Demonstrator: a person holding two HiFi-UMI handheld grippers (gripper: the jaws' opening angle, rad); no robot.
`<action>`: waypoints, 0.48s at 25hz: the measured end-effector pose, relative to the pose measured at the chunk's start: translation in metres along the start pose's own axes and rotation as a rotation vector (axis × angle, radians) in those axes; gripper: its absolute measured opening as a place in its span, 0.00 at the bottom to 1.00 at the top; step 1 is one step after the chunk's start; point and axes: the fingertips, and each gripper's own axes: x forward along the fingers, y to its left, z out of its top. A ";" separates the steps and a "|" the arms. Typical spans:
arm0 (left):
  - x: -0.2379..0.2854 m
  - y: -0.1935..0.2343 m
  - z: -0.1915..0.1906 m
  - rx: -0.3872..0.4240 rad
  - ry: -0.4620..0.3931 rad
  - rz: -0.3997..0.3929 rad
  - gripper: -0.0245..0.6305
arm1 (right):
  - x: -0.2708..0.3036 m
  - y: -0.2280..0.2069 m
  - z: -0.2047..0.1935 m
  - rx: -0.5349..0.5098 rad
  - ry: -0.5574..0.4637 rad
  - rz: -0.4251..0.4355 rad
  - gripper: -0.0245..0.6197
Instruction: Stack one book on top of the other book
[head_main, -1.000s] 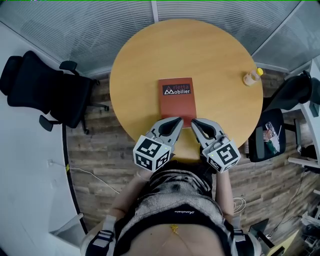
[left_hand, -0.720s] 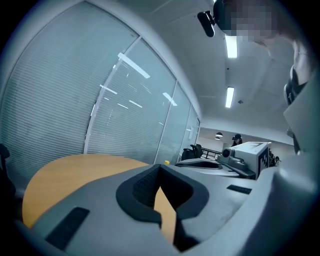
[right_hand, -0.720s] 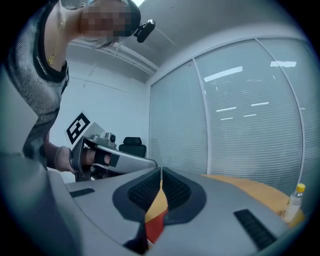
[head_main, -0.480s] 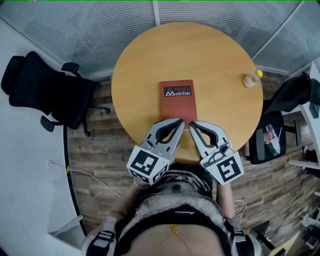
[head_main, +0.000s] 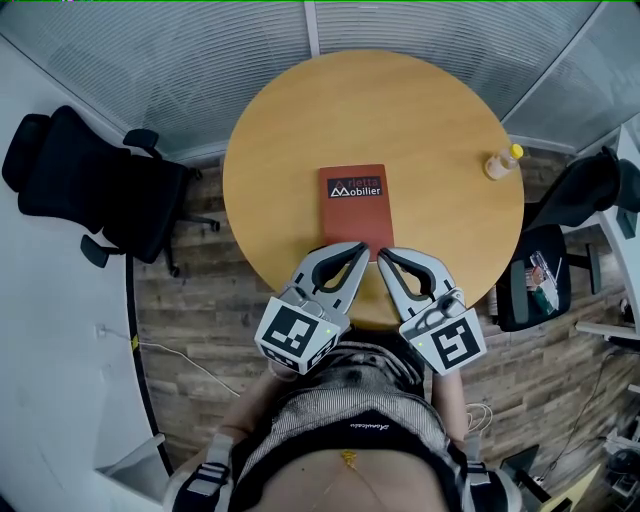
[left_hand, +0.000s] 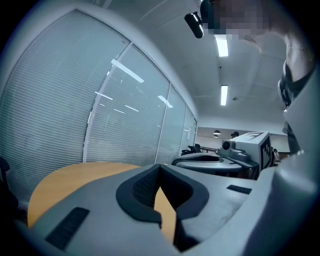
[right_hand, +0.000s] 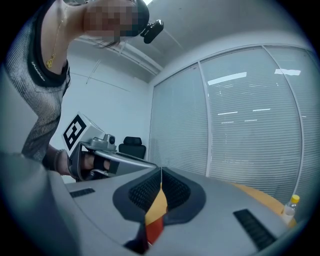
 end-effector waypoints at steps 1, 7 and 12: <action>0.000 0.000 0.000 0.000 0.001 -0.002 0.07 | 0.000 0.000 0.000 -0.001 0.000 0.000 0.08; -0.001 -0.002 0.000 0.003 0.003 -0.006 0.07 | -0.001 0.001 -0.001 0.001 0.006 0.006 0.08; 0.000 -0.002 -0.003 -0.004 0.010 -0.005 0.07 | -0.002 0.000 -0.002 0.001 0.010 0.008 0.08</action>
